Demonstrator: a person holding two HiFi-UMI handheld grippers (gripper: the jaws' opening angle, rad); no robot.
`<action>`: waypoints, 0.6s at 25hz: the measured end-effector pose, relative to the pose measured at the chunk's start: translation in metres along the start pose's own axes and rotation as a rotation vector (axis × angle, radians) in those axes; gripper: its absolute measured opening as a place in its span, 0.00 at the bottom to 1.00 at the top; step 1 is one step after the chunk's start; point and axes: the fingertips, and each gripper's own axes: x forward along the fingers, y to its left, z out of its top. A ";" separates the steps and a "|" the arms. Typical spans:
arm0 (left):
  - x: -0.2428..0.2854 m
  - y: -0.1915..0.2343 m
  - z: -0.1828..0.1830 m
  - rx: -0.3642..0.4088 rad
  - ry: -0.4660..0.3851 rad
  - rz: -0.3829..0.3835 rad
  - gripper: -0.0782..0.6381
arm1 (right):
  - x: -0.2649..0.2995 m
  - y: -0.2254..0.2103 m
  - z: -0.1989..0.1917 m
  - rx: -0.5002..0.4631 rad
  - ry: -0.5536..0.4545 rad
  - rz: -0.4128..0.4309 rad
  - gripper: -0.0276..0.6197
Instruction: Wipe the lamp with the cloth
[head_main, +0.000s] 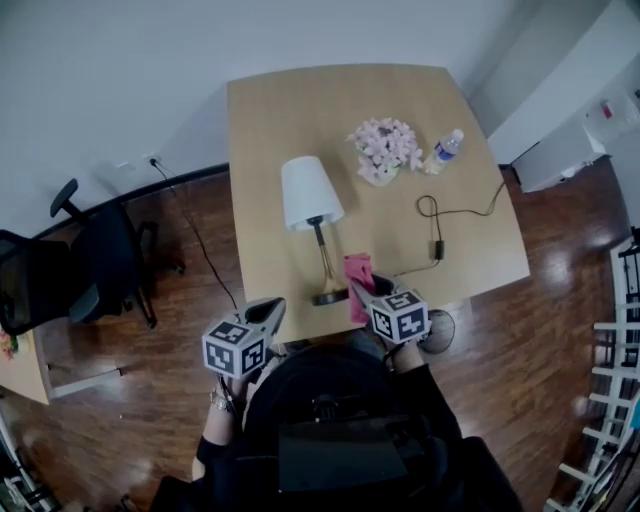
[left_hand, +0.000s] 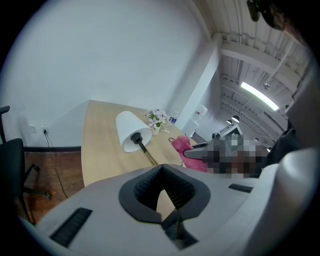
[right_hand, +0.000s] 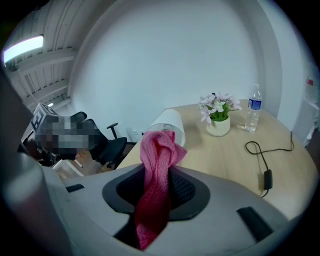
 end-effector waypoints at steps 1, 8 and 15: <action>-0.001 0.000 -0.002 0.003 0.002 -0.006 0.12 | -0.001 0.002 -0.001 0.000 0.001 -0.005 0.23; -0.004 0.008 -0.004 -0.007 -0.009 -0.007 0.12 | 0.002 0.003 0.003 0.005 0.004 -0.005 0.23; 0.001 0.013 0.002 -0.047 -0.018 0.025 0.11 | 0.013 0.001 0.015 -0.027 0.031 0.045 0.23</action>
